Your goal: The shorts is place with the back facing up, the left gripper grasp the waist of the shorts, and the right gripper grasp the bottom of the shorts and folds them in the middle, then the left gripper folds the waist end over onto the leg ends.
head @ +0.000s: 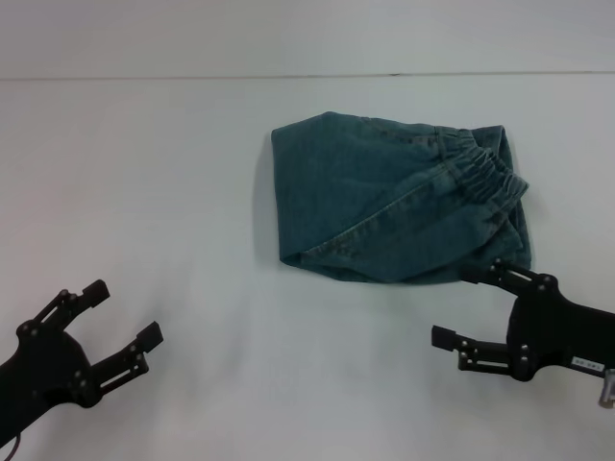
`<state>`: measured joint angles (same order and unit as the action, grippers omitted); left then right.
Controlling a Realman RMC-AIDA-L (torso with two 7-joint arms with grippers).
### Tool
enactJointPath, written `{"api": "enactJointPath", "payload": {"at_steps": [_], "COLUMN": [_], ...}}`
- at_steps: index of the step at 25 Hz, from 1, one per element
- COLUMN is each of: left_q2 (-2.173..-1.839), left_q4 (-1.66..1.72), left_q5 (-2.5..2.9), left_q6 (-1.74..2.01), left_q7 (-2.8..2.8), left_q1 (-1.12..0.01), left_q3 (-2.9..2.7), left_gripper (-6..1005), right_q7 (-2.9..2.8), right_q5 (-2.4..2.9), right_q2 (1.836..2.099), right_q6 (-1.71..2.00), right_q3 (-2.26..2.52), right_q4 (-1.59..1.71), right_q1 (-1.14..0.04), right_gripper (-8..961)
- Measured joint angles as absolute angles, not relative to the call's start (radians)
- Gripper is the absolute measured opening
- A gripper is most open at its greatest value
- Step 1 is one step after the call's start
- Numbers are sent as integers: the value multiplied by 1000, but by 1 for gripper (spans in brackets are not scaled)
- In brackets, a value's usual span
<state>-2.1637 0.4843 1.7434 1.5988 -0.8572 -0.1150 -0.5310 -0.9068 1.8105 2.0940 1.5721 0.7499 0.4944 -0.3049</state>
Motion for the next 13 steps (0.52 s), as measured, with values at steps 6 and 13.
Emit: {"api": "enactJointPath", "payload": {"at_steps": [6,13], "left_q2": [-2164,-2166], "left_q4": [479,461], "left_q5": [1739,1736], "left_q6": [1594,1600], "left_q7": [-852,-816], "left_q1": [-111,-114], "left_q3": [-520,-502], "left_gripper": [940,940], "right_q7": [-853,-828], "right_q5": [1807,1807], "right_q2": [2094,2094], "right_q6": [1561,1555], "right_q3": [732,703], "right_q4": [437,402], "right_q1": [-332,-353], "right_gripper": [951,952]}}
